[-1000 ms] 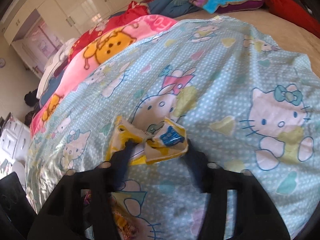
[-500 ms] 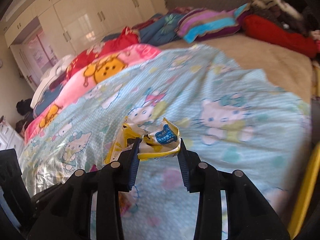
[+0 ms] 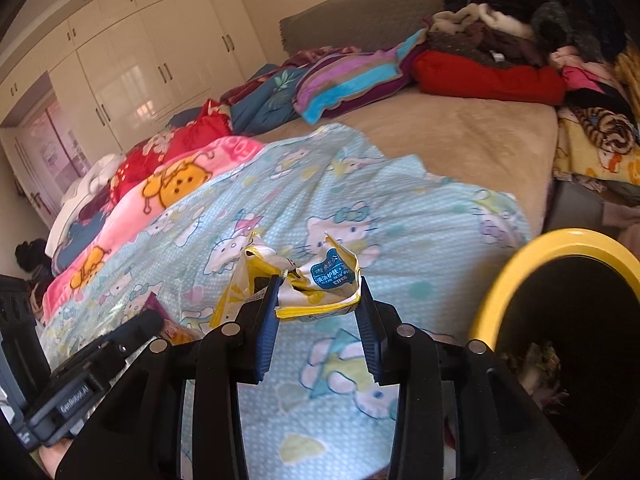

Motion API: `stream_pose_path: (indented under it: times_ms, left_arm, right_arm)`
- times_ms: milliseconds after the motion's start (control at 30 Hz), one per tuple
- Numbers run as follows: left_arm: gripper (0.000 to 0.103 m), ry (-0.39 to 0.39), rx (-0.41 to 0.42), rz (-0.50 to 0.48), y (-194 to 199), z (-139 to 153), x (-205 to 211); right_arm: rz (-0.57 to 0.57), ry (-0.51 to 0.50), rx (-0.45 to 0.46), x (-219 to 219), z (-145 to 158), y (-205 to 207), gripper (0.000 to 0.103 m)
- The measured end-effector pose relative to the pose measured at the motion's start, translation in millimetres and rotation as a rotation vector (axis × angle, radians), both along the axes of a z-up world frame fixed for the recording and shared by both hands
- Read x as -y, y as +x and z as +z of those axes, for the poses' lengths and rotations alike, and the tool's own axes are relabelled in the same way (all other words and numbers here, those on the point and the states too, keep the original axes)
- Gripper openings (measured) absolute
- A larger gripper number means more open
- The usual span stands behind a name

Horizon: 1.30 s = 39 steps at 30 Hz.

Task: Collect trash
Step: 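Carry the pink and yellow wrappers in both tools over the bin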

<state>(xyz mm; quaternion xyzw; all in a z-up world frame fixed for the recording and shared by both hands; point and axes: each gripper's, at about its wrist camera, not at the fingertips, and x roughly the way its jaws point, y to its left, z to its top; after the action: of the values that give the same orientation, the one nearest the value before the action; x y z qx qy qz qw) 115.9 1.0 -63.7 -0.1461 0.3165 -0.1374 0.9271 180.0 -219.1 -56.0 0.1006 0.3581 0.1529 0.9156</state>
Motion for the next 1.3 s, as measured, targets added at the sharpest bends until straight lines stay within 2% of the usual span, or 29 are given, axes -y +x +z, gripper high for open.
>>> stream_pose_path:
  times_ms: [633, 1300]
  left_arm:
    - [0.014, 0.014, 0.062, -0.088, -16.0, 28.2, 44.2]
    - [0.014, 0.043, 0.101, -0.198, -23.2, 41.7, 98.7]
  right_arm:
    - [-0.143, 0.005, 0.037, 66.1, 25.6, -42.3, 0.034]
    - [-0.295, -0.015, 0.048, 133.7, 32.7, -67.1, 0.034]
